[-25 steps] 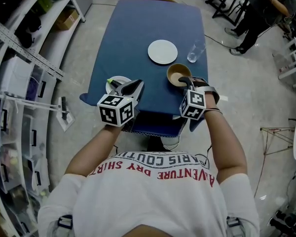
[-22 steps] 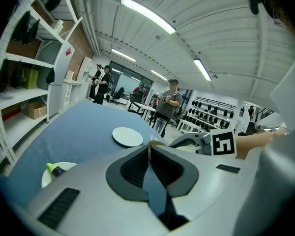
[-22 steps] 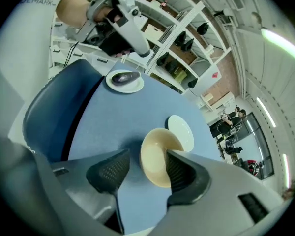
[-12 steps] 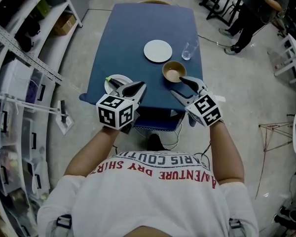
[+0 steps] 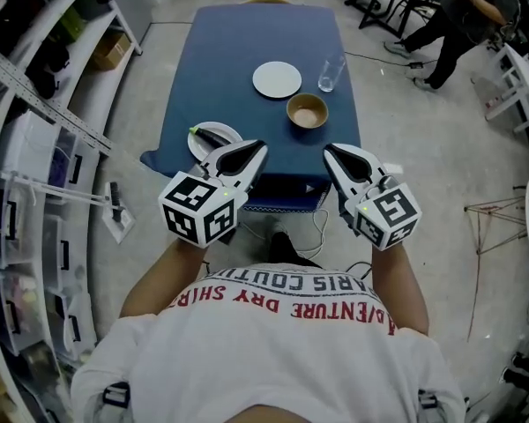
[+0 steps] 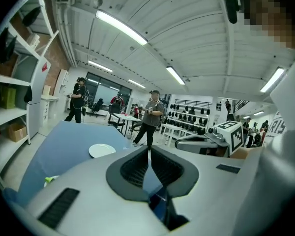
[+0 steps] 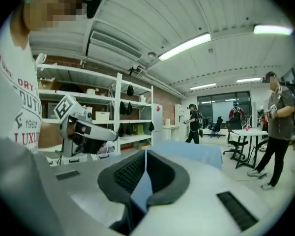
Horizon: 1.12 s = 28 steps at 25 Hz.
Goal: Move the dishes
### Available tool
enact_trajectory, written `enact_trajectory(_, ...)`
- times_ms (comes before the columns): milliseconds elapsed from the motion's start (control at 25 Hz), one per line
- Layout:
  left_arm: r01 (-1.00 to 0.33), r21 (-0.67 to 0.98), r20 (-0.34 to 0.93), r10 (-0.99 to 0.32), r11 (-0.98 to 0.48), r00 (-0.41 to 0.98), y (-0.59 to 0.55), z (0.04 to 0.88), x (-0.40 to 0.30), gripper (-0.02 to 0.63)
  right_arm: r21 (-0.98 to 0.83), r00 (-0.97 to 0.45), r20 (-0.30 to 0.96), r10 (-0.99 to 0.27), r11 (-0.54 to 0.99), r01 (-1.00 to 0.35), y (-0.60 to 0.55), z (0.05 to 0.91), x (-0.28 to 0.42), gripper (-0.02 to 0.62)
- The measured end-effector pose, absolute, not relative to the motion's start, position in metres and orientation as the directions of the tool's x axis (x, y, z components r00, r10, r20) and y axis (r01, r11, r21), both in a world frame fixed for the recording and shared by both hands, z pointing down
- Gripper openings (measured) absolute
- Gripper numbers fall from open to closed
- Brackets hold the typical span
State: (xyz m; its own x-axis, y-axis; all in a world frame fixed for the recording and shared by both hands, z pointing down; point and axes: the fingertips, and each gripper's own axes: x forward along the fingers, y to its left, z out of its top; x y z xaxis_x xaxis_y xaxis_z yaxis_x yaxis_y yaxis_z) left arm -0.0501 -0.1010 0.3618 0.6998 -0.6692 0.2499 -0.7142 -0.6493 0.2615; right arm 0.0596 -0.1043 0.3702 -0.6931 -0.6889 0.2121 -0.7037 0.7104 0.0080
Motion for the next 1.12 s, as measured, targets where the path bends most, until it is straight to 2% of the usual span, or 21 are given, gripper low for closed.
enact_trajectory(280, -0.677, 0.273, 0.209, -0.645, -0.684, 0.735, -0.065, 0.346, -0.047, 0.040, -0.160, -0.717, 0.068, -0.693, 0.702, -0.694, -0.062, 0.347, 0.061, 0.023)
enact_trajectory(480, -0.674, 0.283, 0.200, -0.645, -0.683, 0.737, -0.051, 0.348, -0.052, 0.040, -0.168, -0.715, 0.019, -0.699, 0.702, -0.692, -0.048, 0.338, 0.058, 0.023)
enact_trajectory(1120, -0.660, 0.302, 0.230, -0.619, -0.688, 0.751, -0.046, 0.362, -0.053, 0.040, -0.160, -0.708, 0.051, -0.704, 0.694, -0.702, -0.041, 0.353, 0.053, 0.023)
